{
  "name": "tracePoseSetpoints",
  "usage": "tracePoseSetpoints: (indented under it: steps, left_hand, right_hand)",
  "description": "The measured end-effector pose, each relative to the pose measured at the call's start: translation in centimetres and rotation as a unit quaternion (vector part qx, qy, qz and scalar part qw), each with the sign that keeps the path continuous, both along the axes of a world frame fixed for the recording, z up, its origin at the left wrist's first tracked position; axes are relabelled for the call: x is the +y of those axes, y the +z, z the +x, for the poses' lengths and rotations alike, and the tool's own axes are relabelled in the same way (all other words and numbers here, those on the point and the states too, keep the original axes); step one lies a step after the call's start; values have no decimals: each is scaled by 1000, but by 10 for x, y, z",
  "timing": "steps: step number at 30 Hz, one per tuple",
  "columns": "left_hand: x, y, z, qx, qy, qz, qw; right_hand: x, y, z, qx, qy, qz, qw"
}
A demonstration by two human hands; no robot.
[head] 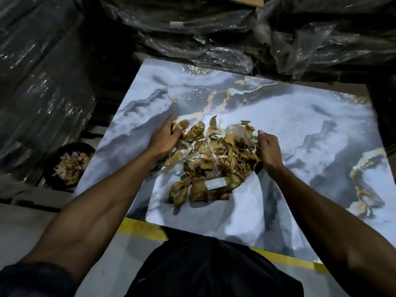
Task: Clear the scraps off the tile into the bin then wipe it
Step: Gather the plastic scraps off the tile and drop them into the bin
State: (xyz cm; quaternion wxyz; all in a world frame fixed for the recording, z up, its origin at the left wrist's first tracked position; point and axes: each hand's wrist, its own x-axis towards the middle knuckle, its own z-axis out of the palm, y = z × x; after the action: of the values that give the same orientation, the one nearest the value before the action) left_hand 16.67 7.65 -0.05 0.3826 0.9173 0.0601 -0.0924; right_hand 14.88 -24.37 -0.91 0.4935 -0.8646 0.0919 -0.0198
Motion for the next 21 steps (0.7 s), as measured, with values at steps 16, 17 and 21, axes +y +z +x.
tracePoseSetpoints:
  steps: [16,17,21]
  left_hand:
    - [-79,-29,-8,-88,60,-131,986]
    - [-86,-30,-6,-90,60,-137,985]
    - [-105,-34,3,-99,61,-161,980]
  right_hand:
    - [40,-13,10,-2,21,65,998]
    - [44,-12,12,-5,24,63,998]
    - [59,-12,20,-9,14,76,997]
